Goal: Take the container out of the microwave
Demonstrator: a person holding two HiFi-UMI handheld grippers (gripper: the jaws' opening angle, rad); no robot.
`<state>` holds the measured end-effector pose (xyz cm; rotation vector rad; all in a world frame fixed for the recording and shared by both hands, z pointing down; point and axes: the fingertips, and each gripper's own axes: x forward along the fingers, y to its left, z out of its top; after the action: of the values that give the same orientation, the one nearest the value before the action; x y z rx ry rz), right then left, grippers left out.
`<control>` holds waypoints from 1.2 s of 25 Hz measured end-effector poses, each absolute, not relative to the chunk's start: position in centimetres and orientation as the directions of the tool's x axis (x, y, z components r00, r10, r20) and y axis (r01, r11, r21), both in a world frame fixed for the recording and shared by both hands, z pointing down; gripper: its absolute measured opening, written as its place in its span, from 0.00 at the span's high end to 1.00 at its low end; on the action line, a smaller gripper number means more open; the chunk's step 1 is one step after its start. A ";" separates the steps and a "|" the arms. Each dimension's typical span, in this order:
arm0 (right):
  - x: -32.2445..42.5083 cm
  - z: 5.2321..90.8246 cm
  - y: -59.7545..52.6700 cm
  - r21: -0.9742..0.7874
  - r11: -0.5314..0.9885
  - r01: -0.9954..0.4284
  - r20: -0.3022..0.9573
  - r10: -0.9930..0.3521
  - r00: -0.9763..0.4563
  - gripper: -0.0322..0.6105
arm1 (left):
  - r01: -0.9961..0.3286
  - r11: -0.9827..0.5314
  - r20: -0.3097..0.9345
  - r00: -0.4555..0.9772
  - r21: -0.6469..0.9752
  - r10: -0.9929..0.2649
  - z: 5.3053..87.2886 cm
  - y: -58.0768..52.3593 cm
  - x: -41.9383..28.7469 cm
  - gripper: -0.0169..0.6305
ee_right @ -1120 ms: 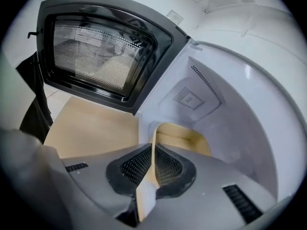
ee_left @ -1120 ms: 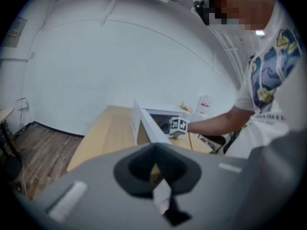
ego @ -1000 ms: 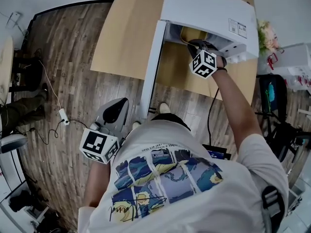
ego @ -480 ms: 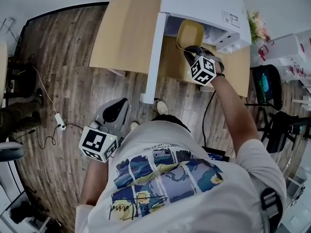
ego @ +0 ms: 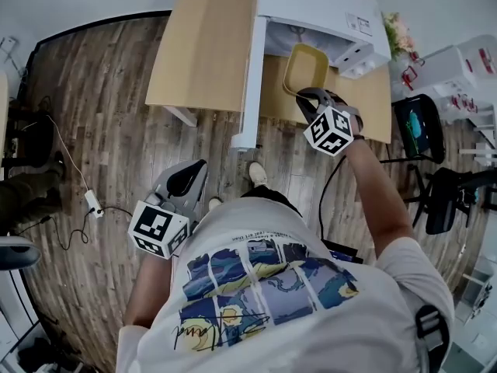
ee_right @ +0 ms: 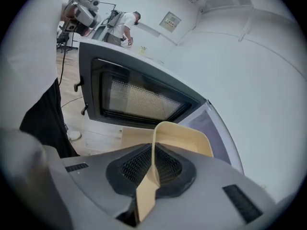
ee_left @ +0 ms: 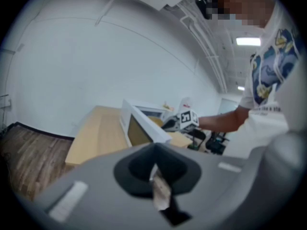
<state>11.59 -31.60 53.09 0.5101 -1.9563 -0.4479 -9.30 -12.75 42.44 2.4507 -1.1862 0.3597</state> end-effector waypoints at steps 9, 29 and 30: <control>9.8 48.7 -24.9 0.499 0.843 -0.202 0.737 -0.535 -0.413 0.92 | -0.763 -0.602 0.380 0.642 0.234 -0.666 42.8 -9.6 -10.9 0.96; 7.2 43.7 -12.2 0.478 0.835 -0.272 0.713 -0.549 -0.436 0.92 | -0.711 -0.662 0.388 0.694 0.239 -0.606 44.4 -2.3 -12.7 0.96; 7.2 43.6 -11.8 0.477 0.836 -0.273 0.713 -0.549 -0.437 0.92 | -0.708 -0.663 0.386 0.697 0.242 -0.604 44.5 -2.1 -12.6 0.96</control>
<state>7.19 -11.78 43.57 0.6027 -2.0451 -0.3598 -12.62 -2.13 44.46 2.5342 -1.0229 0.3869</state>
